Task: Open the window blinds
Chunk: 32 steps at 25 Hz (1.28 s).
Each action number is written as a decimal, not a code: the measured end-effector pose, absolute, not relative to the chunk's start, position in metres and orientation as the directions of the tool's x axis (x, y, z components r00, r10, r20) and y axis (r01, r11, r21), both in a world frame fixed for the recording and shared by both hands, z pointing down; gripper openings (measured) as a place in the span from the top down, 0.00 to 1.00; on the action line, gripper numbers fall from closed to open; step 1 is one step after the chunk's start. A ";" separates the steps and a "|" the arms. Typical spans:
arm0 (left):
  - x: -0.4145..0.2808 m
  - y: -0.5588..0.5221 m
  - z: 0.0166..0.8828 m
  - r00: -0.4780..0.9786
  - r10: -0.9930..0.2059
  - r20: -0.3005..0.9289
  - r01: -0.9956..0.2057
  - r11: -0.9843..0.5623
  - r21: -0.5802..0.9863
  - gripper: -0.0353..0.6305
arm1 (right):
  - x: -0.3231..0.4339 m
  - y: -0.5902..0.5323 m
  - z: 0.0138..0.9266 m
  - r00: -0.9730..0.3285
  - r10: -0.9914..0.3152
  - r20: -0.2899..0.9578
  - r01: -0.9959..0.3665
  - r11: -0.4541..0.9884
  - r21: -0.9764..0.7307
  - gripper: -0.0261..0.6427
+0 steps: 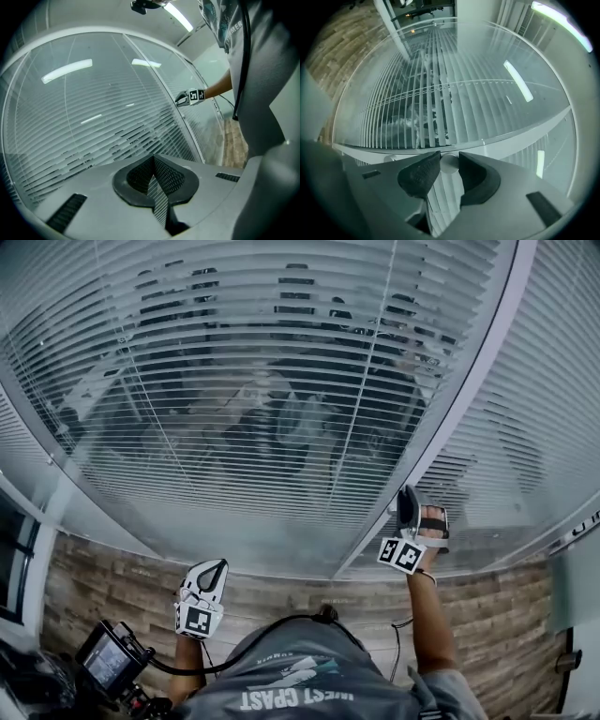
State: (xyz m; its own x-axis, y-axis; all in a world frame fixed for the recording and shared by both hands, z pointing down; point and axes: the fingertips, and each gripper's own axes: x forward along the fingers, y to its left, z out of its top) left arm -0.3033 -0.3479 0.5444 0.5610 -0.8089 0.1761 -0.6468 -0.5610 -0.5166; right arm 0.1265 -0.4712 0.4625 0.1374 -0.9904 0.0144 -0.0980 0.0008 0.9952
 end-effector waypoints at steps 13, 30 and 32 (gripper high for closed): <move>-0.293 -0.343 0.517 0.593 -0.802 0.075 -0.722 -0.571 -0.390 0.94 | 0.038 -0.413 0.421 -0.329 -0.941 0.077 -0.851 0.330 0.409 0.78; -0.292 -0.337 0.517 0.609 -0.793 0.038 -0.765 -0.599 -0.239 0.94 | -0.088 -0.345 0.406 -0.854 -0.520 -0.018 -0.514 0.838 0.183 0.78; -0.293 -0.337 0.518 0.607 -0.794 0.041 -0.765 -0.597 -0.241 0.94 | -0.088 -0.345 0.409 -0.853 -0.522 -0.004 -0.513 0.836 0.195 0.78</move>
State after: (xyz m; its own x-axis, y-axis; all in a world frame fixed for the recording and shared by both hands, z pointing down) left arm -0.2928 -0.3367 0.5183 0.6070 -0.7936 0.0411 -0.7648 -0.5975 -0.2411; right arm -0.0880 -0.3453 0.4091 -0.8529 -0.5221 -0.0045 -0.5128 0.8360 0.1953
